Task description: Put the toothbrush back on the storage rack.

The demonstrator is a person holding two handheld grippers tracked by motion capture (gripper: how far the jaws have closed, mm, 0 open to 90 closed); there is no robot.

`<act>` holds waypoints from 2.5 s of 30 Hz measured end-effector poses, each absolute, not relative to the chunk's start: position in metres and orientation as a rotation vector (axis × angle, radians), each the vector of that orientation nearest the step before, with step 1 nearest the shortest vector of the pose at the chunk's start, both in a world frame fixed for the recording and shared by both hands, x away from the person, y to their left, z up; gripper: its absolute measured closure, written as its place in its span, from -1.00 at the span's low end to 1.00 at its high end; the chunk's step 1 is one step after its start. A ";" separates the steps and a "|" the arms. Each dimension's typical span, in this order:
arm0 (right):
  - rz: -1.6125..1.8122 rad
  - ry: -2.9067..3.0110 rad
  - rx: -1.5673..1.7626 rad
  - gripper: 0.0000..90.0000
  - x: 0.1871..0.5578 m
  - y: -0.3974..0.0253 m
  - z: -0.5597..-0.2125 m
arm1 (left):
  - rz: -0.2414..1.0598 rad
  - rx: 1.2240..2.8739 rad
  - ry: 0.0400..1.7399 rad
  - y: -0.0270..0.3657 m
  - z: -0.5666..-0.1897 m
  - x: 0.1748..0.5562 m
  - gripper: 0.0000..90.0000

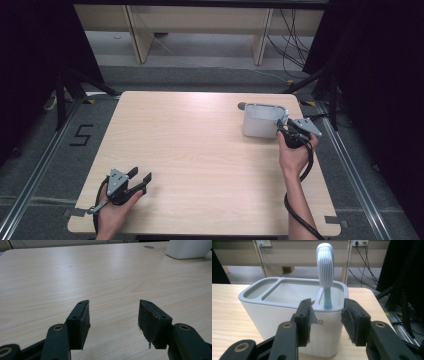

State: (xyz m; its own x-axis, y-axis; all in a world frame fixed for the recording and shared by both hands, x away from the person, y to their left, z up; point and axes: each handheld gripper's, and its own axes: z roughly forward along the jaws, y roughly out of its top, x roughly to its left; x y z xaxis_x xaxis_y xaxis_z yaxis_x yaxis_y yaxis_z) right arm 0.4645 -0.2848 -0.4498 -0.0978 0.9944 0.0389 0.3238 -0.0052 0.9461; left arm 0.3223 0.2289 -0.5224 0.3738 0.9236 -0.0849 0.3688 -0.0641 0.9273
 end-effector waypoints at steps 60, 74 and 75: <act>1.148 1.721 1.360 0.26 0.363 -0.284 -0.469 | 0.703 1.631 1.176 0.229 -0.522 0.322 -0.06; 1.148 1.748 1.361 0.26 0.341 -0.288 -0.491 | 0.703 1.629 1.179 0.229 -0.522 0.322 -0.06; 1.151 1.735 1.365 0.26 0.340 -0.287 -0.495 | 0.703 1.627 1.179 0.229 -0.522 0.322 -0.06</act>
